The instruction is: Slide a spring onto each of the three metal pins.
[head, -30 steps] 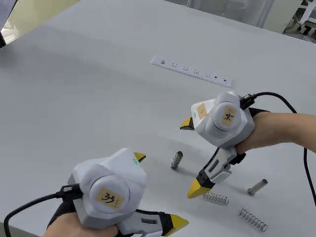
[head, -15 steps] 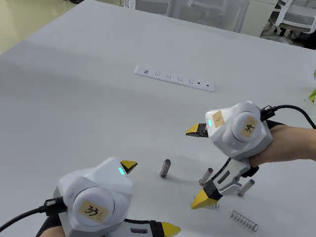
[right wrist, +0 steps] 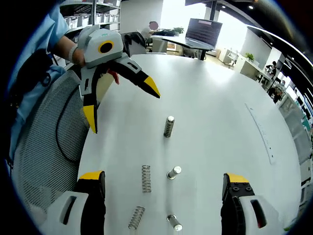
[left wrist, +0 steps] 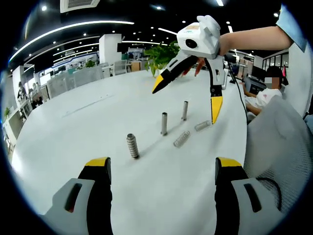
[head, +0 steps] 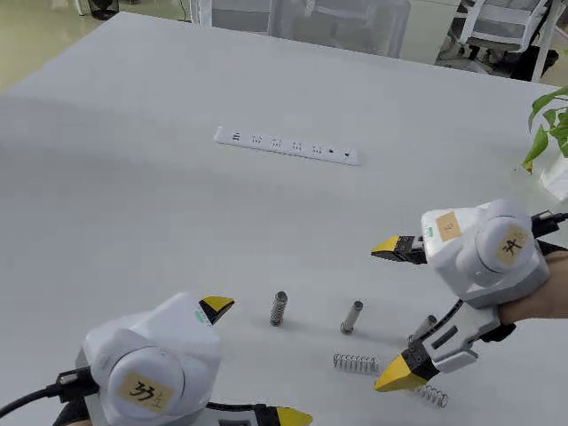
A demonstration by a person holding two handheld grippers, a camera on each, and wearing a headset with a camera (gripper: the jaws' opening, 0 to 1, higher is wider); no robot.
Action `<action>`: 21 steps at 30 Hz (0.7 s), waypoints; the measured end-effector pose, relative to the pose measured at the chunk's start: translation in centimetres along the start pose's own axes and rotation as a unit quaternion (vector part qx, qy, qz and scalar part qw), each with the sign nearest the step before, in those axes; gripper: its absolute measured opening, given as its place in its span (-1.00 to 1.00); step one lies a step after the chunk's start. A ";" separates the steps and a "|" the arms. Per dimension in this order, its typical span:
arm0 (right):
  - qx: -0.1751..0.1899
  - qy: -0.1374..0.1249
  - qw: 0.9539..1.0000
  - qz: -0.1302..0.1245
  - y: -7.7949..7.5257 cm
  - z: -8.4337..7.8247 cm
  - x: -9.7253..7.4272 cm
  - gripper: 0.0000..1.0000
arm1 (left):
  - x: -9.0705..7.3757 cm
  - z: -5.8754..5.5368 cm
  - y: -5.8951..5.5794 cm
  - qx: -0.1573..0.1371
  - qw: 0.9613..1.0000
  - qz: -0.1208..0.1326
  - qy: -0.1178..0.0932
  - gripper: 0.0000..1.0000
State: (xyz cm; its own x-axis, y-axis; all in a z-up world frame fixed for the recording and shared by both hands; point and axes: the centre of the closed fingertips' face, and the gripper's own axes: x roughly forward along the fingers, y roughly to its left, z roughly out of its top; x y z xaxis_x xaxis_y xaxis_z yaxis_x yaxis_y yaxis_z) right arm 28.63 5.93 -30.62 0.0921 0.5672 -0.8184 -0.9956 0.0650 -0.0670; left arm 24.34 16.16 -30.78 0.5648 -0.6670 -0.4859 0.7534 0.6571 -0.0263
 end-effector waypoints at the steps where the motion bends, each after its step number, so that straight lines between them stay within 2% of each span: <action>1: 0.010 0.005 1.000 -0.009 0.0 -0.7 -0.3 0.99 | 0.0 0.1 -0.1 0.003 1.000 -0.003 -0.001 0.71; 3: 0.013 0.001 1.000 -0.014 0.3 -1.3 -0.8 0.99 | 0.1 0.2 -0.2 0.007 1.000 -0.007 -0.001 0.70; 8: 0.054 -0.005 0.998 -0.036 1.1 -3.2 -2.2 0.99 | 0.5 0.5 -0.6 0.016 1.000 -0.020 0.001 0.68; 13: 0.069 -0.009 0.996 -0.052 1.8 -4.4 -3.2 0.99 | 0.8 0.7 -0.9 0.027 0.999 -0.029 0.002 0.66; 16: 0.083 -0.010 0.994 -0.069 2.2 -5.4 -3.9 0.99 | 0.9 0.9 -1.1 0.028 0.999 -0.036 0.001 0.66; 19: 0.105 -0.025 0.991 -0.079 2.8 -5.7 -4.4 0.99 | 1.1 1.0 -1.4 0.034 0.999 -0.042 0.002 0.64; 21: 0.119 -0.026 0.989 -0.086 3.2 -6.0 -4.7 0.99 | 1.2 1.1 -1.4 0.034 0.998 -0.044 0.002 0.64</action>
State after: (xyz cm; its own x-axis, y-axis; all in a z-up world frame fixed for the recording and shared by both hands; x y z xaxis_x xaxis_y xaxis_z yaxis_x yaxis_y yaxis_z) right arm 24.91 -1.48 -30.40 0.2671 0.5722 -0.7754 -0.9339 0.3520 -0.0619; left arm 24.32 14.02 -30.37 0.4946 -0.7199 -0.4870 0.8209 0.5709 -0.0102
